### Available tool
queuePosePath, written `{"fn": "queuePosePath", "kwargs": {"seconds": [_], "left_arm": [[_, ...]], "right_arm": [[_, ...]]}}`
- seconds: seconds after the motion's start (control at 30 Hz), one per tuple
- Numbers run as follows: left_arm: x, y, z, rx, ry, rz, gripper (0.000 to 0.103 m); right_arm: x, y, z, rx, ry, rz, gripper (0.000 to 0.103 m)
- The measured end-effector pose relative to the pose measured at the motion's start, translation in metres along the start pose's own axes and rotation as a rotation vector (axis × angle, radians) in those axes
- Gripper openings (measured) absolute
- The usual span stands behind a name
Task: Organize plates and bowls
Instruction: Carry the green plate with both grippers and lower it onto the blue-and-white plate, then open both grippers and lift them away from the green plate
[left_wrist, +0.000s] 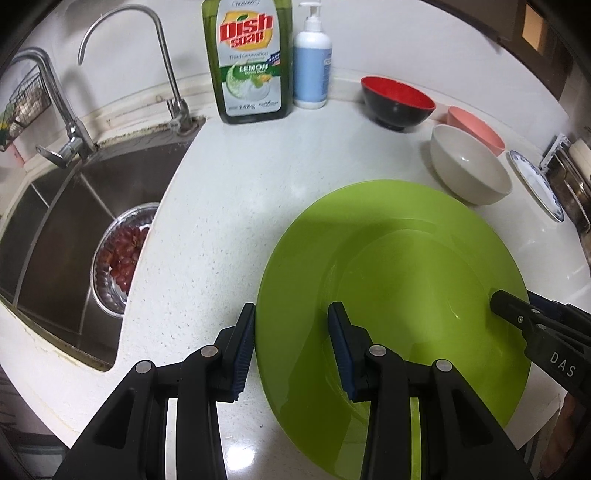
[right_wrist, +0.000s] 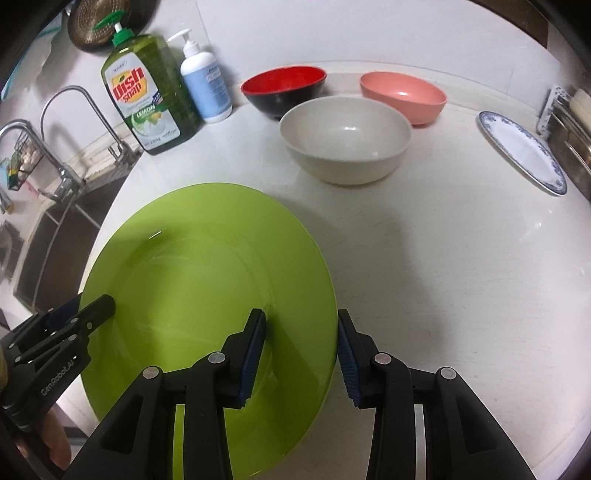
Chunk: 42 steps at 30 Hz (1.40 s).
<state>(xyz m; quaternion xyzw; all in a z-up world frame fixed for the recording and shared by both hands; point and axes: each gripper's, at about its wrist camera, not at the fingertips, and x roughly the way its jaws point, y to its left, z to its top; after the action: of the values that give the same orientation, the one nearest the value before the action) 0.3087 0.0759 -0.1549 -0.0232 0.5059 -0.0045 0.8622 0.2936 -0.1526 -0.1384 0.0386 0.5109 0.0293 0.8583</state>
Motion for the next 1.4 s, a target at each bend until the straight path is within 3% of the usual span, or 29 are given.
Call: {"fn": "queuePosePath", "kwargs": {"seconds": [0.73,0.9,0.97,1.27,1.4], "left_arm": [[0.018,0.008,0.001,0.011,0.041,-0.002,0.039],[0.016,0.008,0.004,0.006,0.037,0.009,0.053],[0.011,0.007,0.006,0.011,0.020,0.010,0.059],[-0.018,-0.012,0.020,0.091,-0.094,0.010,0.077],[-0.031,-0.028,0.030,0.139,-0.162,0.004,0.086]], "right_arm": [[0.021,0.015,0.000,-0.056,0.025,-0.056,0.040],[0.023,0.014,0.002,-0.049,0.029,-0.046,0.041],[0.022,0.012,0.003,-0.038,0.029,-0.042,0.047],[0.002,0.003,0.004,-0.001,-0.023,-0.017,0.050],[-0.012,-0.004,0.005,0.013,-0.071,-0.034,0.061]]}}
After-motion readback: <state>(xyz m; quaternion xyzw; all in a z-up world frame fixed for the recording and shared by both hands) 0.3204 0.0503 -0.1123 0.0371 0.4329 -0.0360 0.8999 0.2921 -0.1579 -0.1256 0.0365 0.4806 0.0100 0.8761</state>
